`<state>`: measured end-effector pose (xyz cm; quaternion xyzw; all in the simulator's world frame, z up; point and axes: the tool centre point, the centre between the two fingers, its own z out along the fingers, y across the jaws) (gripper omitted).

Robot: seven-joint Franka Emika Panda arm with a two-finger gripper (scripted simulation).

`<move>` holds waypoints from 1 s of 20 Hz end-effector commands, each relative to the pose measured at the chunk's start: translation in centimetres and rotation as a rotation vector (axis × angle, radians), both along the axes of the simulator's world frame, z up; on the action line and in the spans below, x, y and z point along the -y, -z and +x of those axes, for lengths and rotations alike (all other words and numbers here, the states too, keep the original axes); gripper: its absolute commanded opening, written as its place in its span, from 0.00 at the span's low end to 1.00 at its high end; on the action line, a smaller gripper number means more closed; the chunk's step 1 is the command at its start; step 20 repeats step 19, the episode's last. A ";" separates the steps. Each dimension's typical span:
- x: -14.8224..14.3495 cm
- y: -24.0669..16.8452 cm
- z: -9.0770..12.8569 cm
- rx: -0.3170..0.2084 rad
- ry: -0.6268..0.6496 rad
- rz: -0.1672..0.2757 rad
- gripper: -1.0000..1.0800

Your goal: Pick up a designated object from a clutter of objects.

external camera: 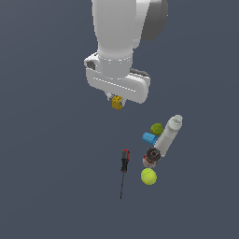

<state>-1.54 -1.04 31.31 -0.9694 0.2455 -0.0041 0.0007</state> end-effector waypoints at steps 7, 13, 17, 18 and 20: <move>-0.1 -6.7 -2.0 -0.006 -0.001 0.000 0.00; -0.2 -9.2 -2.6 -0.008 -0.001 0.000 0.00; -0.2 -9.8 -2.6 -0.008 -0.001 0.001 0.00; -0.2 -9.8 -2.6 -0.008 -0.001 0.001 0.00; -0.2 -9.8 -2.6 -0.008 -0.001 0.001 0.00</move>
